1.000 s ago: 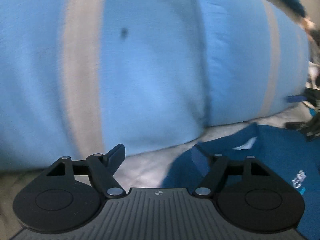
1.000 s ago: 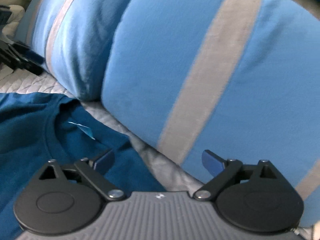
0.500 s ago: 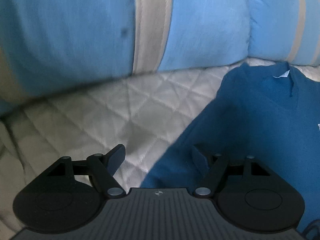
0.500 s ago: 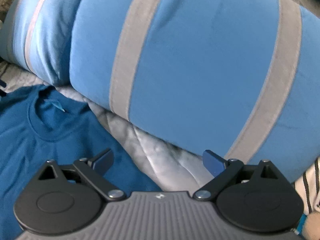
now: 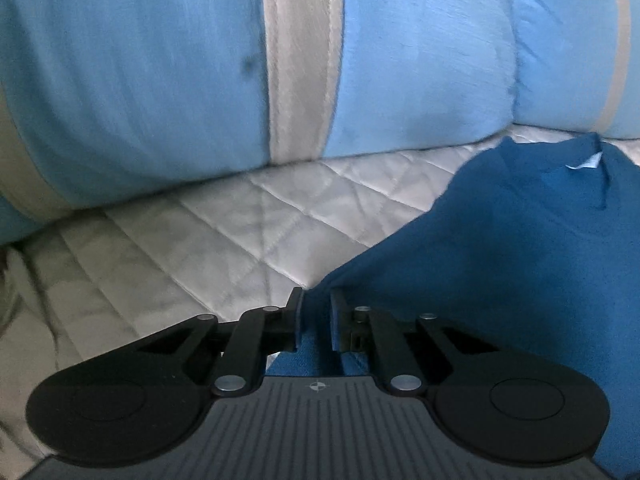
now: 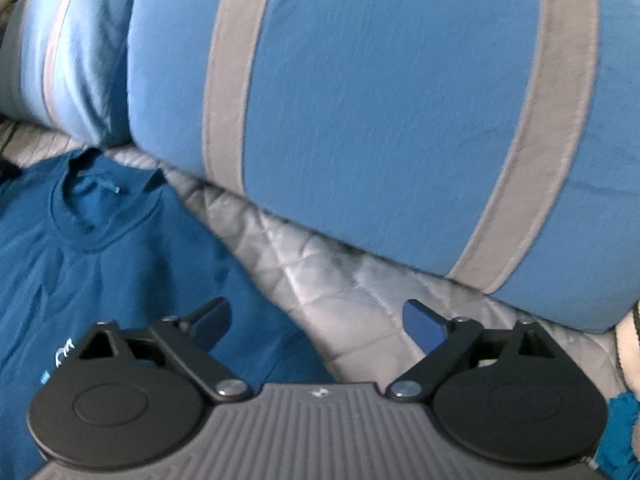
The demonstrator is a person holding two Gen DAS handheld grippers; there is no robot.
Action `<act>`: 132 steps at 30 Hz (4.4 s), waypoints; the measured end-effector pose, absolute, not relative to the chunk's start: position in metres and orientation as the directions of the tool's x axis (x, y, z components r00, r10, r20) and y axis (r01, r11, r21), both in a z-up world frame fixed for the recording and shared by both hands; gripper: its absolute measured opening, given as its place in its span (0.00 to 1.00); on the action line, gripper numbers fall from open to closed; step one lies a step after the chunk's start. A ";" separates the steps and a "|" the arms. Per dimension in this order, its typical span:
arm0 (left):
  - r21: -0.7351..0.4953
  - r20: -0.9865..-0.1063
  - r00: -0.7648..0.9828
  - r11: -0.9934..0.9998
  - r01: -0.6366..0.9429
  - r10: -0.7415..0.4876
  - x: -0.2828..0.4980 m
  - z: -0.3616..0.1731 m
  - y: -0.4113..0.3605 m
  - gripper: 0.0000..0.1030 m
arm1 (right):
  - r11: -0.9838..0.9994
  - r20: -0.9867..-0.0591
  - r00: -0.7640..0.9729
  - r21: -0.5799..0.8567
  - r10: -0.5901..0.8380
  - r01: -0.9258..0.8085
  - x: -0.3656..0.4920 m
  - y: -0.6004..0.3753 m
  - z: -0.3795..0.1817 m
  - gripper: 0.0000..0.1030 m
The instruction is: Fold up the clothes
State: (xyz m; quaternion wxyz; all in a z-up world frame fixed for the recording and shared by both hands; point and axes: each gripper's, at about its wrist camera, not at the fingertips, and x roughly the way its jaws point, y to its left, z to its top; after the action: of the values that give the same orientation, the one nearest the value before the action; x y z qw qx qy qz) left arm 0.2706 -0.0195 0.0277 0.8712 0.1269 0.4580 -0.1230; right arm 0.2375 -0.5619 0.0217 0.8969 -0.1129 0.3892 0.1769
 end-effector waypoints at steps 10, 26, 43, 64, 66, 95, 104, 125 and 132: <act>0.216 -0.799 0.601 0.935 0.281 0.004 0.275 0.018 -0.034 0.13 | 0.878 -0.756 0.631 -0.172 0.174 -0.447 0.231 -0.549 0.011 0.07; 0.244 -0.673 0.733 0.965 0.098 0.096 0.212 0.058 -0.024 0.64 | 0.912 -0.603 0.798 -0.329 -0.003 -0.245 0.195 -0.545 0.043 0.93; 0.054 -0.448 0.894 0.998 0.016 0.010 0.073 0.248 0.036 0.78 | 0.905 -0.409 0.901 -0.316 0.142 -0.286 0.073 -0.534 0.191 1.00; -0.160 -0.396 0.918 0.982 -0.097 0.026 -0.041 0.227 0.127 0.82 | 0.932 -0.362 0.876 -0.044 0.320 -0.359 -0.001 -0.486 0.205 1.00; -0.239 -0.422 0.907 0.965 -0.112 0.001 -0.050 0.202 0.139 0.82 | 0.927 -0.388 0.854 0.002 0.346 -0.375 -0.002 -0.472 0.185 1.00; -0.817 -0.435 0.888 0.349 -0.459 0.149 -0.145 0.006 0.287 0.82 | 0.878 -0.481 0.736 0.288 0.477 -0.381 -0.022 -0.404 0.058 1.00; -0.889 -0.408 0.885 0.124 -0.441 0.224 -0.156 -0.022 0.324 0.81 | 0.882 -0.487 0.736 0.284 0.471 -0.377 -0.021 -0.403 0.056 1.00; -0.580 -0.456 0.865 0.667 -0.468 0.211 -0.103 0.084 0.271 0.09 | 0.891 -0.511 0.732 0.208 0.450 -0.402 -0.024 -0.390 0.052 1.00; -0.392 -0.441 0.883 0.850 -0.353 0.163 -0.078 0.125 0.220 0.09 | 0.896 -0.517 0.734 0.211 0.441 -0.390 -0.024 -0.391 0.050 1.00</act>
State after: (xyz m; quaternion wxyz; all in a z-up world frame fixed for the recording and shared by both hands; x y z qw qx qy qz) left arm -0.0781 0.2196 0.1252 0.9407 -0.2374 0.1995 0.1372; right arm -0.0239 -0.3912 0.0497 0.9300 0.0442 0.2885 0.2235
